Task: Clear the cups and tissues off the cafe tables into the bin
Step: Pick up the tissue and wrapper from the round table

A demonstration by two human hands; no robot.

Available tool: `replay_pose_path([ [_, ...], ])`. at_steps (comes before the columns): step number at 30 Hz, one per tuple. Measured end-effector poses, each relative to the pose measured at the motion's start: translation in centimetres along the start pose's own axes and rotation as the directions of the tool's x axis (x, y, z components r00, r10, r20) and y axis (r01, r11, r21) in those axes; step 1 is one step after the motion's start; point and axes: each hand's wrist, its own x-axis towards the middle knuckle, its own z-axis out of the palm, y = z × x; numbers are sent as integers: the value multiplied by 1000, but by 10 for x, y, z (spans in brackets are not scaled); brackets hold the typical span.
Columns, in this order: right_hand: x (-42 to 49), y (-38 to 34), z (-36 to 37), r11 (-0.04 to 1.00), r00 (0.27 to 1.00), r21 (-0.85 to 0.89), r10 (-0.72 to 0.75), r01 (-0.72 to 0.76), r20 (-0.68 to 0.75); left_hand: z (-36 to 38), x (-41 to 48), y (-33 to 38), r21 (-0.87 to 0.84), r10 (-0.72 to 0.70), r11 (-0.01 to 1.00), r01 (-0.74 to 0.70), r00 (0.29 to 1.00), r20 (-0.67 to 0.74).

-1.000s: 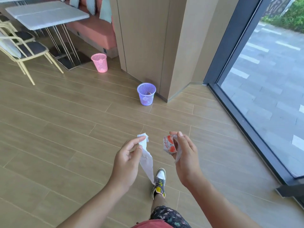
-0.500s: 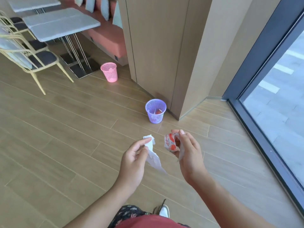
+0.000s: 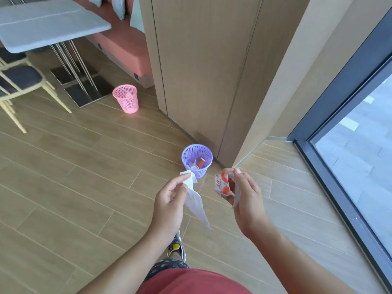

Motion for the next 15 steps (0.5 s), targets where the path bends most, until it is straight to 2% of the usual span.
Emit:
replay_pose_path([
  [8,131,-32,89,1000,999,3,4,-4,-35,-31,163,27,61,-50,997,51,999,-9],
  [15,220,-37,105,998,993,50,54,-49,-108,-29,259,27,80,-96,992,96,995,-3],
])
